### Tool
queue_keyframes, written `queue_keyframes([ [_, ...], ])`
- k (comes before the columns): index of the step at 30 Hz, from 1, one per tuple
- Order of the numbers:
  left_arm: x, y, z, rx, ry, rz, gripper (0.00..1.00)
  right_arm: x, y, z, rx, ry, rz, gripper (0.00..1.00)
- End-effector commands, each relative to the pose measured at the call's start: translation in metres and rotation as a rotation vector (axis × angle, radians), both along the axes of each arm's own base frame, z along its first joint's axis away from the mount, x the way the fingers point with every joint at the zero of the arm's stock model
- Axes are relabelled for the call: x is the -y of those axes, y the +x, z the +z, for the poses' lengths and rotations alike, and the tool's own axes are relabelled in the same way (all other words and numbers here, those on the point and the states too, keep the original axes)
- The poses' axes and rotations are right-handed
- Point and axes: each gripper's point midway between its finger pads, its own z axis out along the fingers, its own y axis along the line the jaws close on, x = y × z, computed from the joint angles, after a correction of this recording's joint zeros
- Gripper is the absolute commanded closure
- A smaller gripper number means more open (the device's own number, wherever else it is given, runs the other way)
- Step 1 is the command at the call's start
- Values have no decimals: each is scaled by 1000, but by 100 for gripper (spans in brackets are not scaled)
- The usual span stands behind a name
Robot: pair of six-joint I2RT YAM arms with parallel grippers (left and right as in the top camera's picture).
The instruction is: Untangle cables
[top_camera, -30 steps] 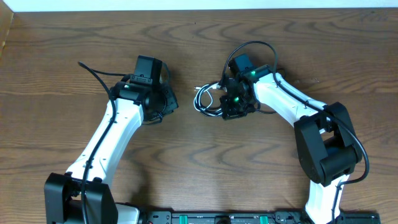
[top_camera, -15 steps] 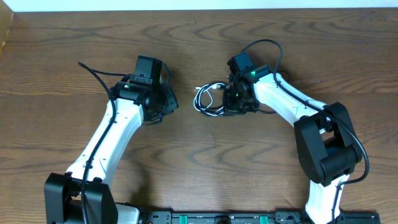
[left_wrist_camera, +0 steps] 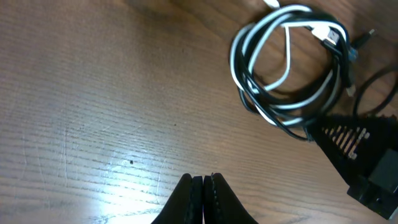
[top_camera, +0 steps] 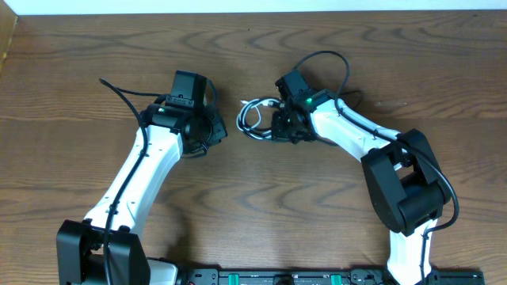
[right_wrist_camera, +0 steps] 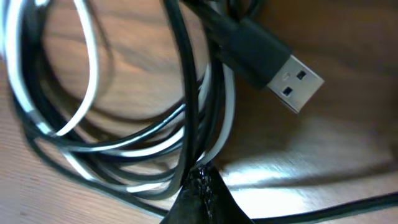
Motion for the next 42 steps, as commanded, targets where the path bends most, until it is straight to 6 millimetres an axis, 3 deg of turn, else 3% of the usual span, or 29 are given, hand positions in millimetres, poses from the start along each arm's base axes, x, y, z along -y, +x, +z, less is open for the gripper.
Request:
queue_keyframes([
  [1, 0, -2, -6, -13, -3, 4, 91, -12, -1, 0, -1, 48, 18, 99],
  [7, -1, -2, -6, -7, 4, -17, 91, -17, 2, 11, 6, 55, 54, 99],
  [10, -2, 1, -5, 10, 22, -44, 91, -14, -2, 42, -11, 0, 164, 99],
  [14, -5, 7, -4, 37, 42, -34, 91, -4, -3, 64, -15, -79, 189, 99],
  [18, -5, 6, -4, 35, 43, -34, 91, 7, -3, 61, -32, -115, 171, 97],
  [22, -5, 7, -4, 36, 43, -34, 91, 21, 7, 59, -14, -163, 111, 88],
  [25, -5, 6, -4, 35, 42, -34, 91, 23, 3, 53, -41, -167, 75, 75],
  [28, -5, 6, -4, 35, 42, -34, 91, 21, -8, 42, -74, -162, 81, 73],
  [30, -5, 6, -4, 36, 42, -34, 90, 16, -13, 34, -60, -156, 162, 68],
  [32, -5, 7, -4, 37, 42, -34, 90, 8, -16, 25, 15, -176, 361, 55],
  [33, -5, 7, -4, 38, 42, -34, 90, 7, -17, 23, 35, -183, 422, 55],
  [34, -5, 7, -4, 39, 42, -34, 90, 7, -17, 22, 62, -201, 505, 60],
  [36, -5, 7, -4, 40, 41, -34, 89, 13, -14, 21, 118, -266, 656, 87],
  [38, -5, 7, -4, 39, 42, -34, 89, 18, -12, 24, 144, -305, 732, 87],
  [42, -5, 8, -3, 43, 41, -34, 86, 5, -19, 22, 209, -249, 979, 87],
])
